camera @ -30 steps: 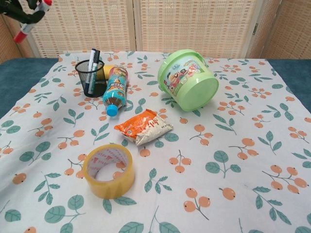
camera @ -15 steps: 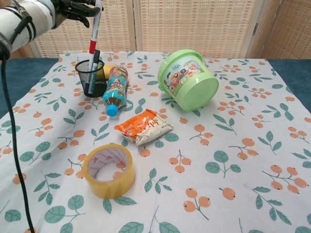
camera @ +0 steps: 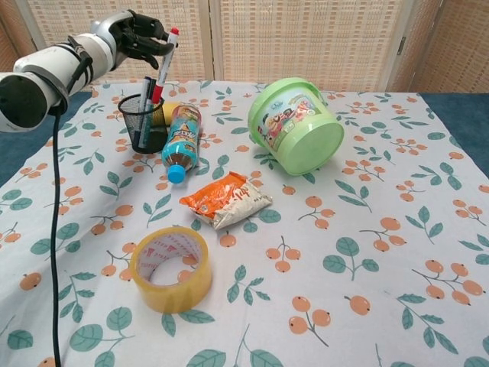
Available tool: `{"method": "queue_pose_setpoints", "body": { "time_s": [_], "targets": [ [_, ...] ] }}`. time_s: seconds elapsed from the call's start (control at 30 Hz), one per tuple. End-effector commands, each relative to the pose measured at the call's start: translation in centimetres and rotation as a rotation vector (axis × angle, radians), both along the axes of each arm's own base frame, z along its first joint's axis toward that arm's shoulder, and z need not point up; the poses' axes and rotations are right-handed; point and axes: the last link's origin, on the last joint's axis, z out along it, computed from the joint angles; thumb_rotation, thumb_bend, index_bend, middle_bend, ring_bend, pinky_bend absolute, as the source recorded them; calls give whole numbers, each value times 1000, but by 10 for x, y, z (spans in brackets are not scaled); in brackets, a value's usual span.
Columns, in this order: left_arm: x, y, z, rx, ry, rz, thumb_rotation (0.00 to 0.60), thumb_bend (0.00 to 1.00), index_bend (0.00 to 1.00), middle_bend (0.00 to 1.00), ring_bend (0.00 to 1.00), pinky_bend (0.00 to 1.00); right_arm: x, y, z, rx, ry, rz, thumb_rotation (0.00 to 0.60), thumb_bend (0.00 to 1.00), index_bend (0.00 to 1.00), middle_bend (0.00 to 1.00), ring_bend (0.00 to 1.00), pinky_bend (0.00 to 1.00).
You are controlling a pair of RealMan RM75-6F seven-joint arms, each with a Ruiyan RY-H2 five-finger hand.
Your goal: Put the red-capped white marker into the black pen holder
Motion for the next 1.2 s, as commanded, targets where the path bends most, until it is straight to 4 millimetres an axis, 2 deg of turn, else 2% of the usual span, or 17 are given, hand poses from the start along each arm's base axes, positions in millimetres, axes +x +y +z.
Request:
{"method": "queue_pose_setpoints", "body": {
  "time_s": [0.03, 0.23, 0.5, 0.8, 1.07, 1.2],
  "targets": [
    [-9, 1, -5, -20, 44, 2, 600, 399, 771, 717, 419, 616, 0, -1, -1, 6, 5, -4, 600, 0, 239, 83, 169, 136],
    [-31, 0, 2, -13, 102, 16, 600, 399, 771, 708, 415, 613, 3, -1, -5, 18, 3, 2, 600, 0, 239, 83, 169, 136],
    [-40, 2, 14, 13, 162, 10, 600, 399, 753, 658, 381, 605, 4, -2, -6, 23, 3, 3, 600, 0, 239, 83, 169, 132],
    [-41, 2, 24, 30, 154, -10, 600, 400, 541, 396, 262, 531, 3, -1, -5, 19, -1, 7, 600, 0, 239, 83, 168, 20],
    [-39, 2, 27, 49, 115, -13, 600, 398, 465, 322, 223, 508, 3, -2, -6, 24, -1, 3, 600, 0, 239, 83, 164, 0],
    [-39, 2, 37, 94, 121, -32, 600, 399, 443, 315, 216, 510, 3, -3, -6, 26, -2, 4, 600, 0, 239, 83, 159, 0]
  ]
}}
